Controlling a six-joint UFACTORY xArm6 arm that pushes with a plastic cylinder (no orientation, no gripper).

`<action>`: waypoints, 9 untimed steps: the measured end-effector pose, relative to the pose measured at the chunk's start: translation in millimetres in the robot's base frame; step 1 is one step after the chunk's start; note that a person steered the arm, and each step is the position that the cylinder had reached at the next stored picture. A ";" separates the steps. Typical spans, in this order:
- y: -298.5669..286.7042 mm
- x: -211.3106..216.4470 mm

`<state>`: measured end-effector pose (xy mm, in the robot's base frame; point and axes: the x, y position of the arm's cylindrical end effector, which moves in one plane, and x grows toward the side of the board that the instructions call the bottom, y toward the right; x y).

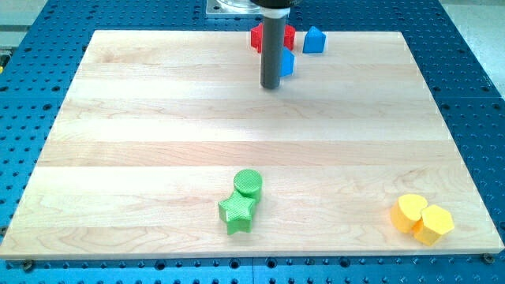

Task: Place the blue cube to the bottom of the red circle

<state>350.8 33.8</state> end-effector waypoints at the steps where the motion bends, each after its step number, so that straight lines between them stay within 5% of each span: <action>1: 9.7 -6.1; 7: 9.7 -49.3; 8: 24.1 10.3; 9: 118.3 44.8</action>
<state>395.6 152.0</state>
